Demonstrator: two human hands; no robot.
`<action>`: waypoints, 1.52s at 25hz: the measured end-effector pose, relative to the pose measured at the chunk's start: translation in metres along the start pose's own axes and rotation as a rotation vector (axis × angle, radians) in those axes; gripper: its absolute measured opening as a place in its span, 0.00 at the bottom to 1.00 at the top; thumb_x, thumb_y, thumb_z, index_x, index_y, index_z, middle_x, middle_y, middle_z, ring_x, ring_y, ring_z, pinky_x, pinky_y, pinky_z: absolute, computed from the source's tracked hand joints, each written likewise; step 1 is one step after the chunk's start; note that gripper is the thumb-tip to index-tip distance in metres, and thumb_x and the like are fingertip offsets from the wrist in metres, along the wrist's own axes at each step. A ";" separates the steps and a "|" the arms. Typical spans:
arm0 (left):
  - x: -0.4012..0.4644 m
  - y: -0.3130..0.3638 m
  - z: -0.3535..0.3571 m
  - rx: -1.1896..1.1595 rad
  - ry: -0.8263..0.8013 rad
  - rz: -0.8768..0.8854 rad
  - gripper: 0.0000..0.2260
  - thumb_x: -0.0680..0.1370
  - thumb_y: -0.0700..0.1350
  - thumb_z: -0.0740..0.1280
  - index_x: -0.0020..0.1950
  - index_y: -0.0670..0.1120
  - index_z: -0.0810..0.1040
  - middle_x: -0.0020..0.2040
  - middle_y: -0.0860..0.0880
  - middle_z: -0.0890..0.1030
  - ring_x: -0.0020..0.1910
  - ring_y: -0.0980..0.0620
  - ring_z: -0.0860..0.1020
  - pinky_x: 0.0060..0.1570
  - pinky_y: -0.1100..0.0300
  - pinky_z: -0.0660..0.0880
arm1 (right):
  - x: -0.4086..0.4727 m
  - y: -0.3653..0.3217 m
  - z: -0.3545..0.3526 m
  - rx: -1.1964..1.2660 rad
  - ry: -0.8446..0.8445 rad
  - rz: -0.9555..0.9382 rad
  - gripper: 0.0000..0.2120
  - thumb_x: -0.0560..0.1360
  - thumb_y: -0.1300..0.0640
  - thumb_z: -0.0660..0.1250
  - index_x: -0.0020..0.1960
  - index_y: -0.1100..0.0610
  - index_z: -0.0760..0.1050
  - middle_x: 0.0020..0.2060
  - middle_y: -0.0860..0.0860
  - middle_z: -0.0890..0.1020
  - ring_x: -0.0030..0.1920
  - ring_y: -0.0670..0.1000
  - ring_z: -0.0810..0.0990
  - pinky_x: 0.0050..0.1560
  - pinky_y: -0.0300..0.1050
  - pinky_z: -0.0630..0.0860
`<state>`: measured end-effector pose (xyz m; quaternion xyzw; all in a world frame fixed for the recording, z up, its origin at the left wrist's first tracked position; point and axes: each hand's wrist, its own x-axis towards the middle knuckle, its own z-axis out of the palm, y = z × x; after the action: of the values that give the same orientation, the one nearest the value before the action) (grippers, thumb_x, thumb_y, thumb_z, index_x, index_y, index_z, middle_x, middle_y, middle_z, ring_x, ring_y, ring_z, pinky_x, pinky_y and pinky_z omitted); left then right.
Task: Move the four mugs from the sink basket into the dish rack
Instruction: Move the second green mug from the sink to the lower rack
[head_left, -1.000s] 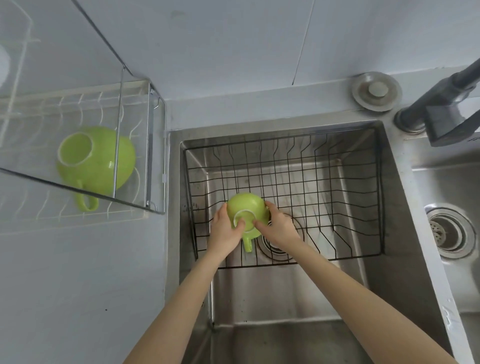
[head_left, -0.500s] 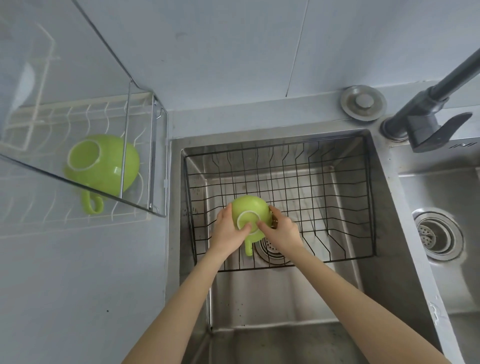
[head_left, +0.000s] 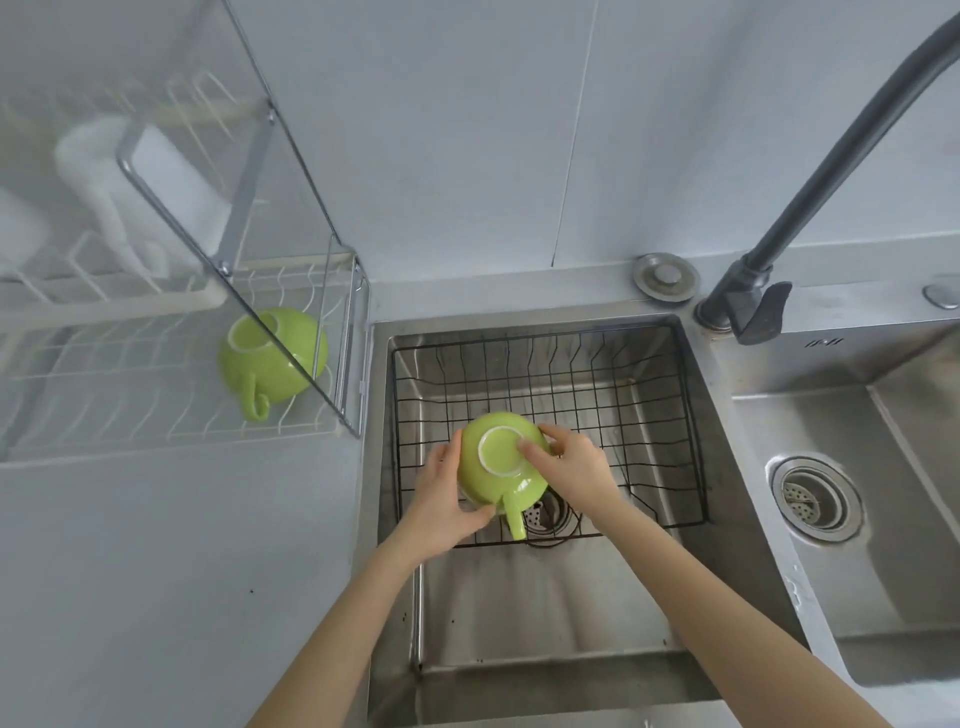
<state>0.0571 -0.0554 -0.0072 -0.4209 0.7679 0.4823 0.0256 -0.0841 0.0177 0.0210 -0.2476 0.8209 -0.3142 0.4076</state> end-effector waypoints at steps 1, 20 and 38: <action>-0.008 0.002 -0.001 0.014 0.028 0.024 0.44 0.69 0.44 0.72 0.74 0.47 0.44 0.72 0.43 0.56 0.71 0.47 0.58 0.71 0.59 0.54 | -0.009 -0.004 -0.002 -0.004 -0.001 -0.019 0.22 0.75 0.49 0.63 0.67 0.57 0.69 0.57 0.57 0.80 0.58 0.56 0.76 0.56 0.45 0.71; -0.127 -0.034 -0.090 -0.045 0.246 0.218 0.43 0.65 0.46 0.75 0.73 0.49 0.53 0.69 0.49 0.63 0.57 0.51 0.67 0.52 0.63 0.63 | -0.122 -0.055 0.056 -0.325 -0.129 -0.389 0.42 0.69 0.52 0.71 0.75 0.53 0.50 0.65 0.57 0.68 0.64 0.56 0.71 0.67 0.49 0.69; -0.147 -0.133 -0.225 0.106 0.199 0.175 0.45 0.65 0.53 0.73 0.73 0.47 0.50 0.72 0.47 0.60 0.67 0.45 0.60 0.68 0.52 0.61 | -0.114 -0.140 0.210 -0.257 -0.096 -0.397 0.41 0.69 0.50 0.71 0.74 0.53 0.52 0.62 0.60 0.71 0.63 0.59 0.71 0.66 0.55 0.71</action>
<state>0.3235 -0.1591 0.0829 -0.3960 0.8249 0.3973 -0.0705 0.1721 -0.0674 0.0812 -0.4685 0.7692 -0.2687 0.3416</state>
